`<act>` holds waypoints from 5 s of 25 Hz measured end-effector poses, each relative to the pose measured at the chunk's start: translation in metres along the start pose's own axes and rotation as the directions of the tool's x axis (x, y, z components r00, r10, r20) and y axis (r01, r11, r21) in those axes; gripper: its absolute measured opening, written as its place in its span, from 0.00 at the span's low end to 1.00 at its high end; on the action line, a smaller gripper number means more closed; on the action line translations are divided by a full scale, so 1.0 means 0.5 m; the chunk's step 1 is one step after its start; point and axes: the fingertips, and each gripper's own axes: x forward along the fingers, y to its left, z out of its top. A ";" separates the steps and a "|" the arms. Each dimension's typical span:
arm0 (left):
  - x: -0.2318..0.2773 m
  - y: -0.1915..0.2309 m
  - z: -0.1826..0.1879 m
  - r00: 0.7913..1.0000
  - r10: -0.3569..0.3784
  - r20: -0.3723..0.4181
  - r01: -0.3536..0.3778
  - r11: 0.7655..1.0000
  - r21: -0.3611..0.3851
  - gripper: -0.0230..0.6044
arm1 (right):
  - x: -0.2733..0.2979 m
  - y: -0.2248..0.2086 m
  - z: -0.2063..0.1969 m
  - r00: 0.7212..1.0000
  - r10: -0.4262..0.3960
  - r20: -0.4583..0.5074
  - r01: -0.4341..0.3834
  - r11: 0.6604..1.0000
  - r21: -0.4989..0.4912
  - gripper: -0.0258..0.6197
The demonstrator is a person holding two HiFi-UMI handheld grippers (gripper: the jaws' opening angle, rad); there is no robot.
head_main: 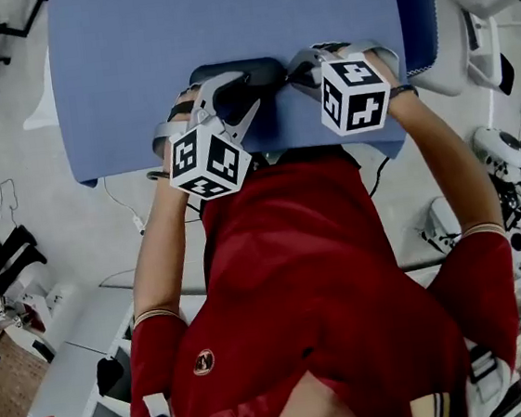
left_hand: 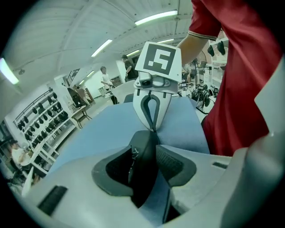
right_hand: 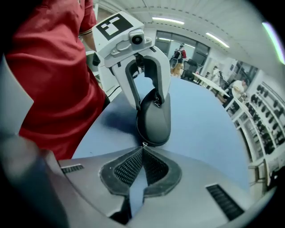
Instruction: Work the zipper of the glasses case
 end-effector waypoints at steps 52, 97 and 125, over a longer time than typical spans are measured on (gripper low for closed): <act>0.021 -0.038 0.056 0.953 -0.304 -0.005 0.303 0.950 -0.070 0.33 | -0.047 0.000 -0.068 0.892 -0.452 -0.012 0.404 0.785 0.470 0.04; 0.020 0.000 0.048 0.923 -0.376 0.086 0.386 0.896 -0.218 0.35 | 0.052 0.054 0.134 0.773 -0.629 -0.084 0.426 0.416 0.803 0.04; 0.053 -0.048 0.133 0.802 -0.539 -0.257 0.448 0.258 0.856 0.35 | -0.061 0.117 -0.059 0.851 -0.516 -0.098 0.431 0.580 0.691 0.04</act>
